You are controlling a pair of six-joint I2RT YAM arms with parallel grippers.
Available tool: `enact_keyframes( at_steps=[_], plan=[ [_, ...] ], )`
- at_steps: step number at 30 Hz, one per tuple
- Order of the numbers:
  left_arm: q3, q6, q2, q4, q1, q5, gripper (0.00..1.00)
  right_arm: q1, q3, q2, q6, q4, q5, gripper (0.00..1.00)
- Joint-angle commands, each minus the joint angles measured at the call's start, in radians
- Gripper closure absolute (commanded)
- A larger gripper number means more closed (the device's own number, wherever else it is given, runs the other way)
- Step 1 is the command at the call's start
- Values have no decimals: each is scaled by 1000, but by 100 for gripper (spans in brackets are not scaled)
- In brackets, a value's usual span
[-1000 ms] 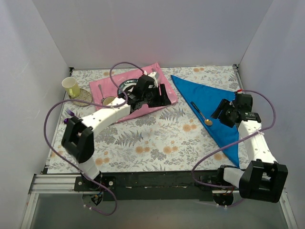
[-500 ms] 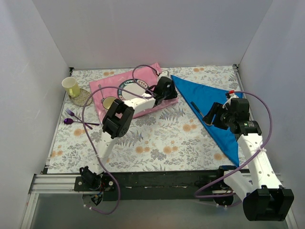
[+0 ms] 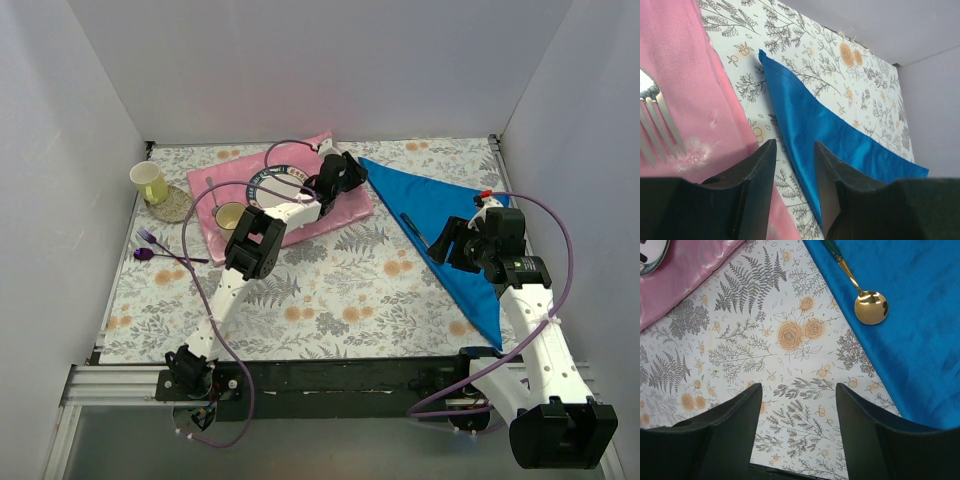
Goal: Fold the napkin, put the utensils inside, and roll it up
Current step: Fold the napkin
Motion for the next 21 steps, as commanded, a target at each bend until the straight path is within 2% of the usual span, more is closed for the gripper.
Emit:
enact_keyframes(
  at_steps=[1, 5, 10, 21],
  plan=[
    [90, -172, 68, 34, 27, 29, 66, 2, 38, 5, -11, 13, 8, 32],
    [205, -218, 148, -4, 25, 21, 65, 0, 27, 4, -10, 18, 6, 32],
    [207, -244, 169, 21, 27, -20, 64, 0, 25, -5, -11, 21, 11, 32],
    [276, -324, 257, 41, 17, -19, 66, 0, 14, -27, -2, 18, 10, 32]
  ],
)
